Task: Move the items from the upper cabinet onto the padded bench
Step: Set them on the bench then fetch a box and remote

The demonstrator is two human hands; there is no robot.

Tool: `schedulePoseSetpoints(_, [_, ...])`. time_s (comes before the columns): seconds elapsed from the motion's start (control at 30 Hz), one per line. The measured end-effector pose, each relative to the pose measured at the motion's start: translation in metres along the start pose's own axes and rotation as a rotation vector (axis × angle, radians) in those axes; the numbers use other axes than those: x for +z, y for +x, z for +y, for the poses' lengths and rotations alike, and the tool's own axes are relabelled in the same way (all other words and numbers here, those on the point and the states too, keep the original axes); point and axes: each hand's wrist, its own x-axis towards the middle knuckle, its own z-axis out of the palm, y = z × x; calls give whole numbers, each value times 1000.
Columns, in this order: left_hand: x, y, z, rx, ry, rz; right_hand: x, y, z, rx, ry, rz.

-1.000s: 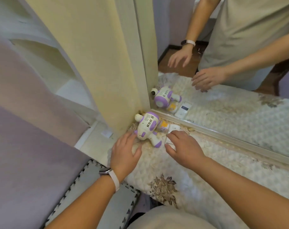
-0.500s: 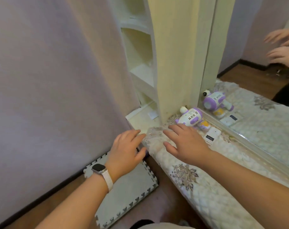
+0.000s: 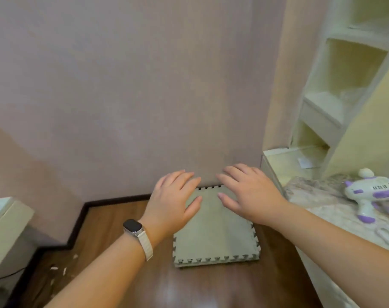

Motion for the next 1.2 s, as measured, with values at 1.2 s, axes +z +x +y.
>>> schedulePoseSetpoints(1.2, [-174, -306, -304, -1049, 342, 110, 93, 298, -459, -941, 352, 36])
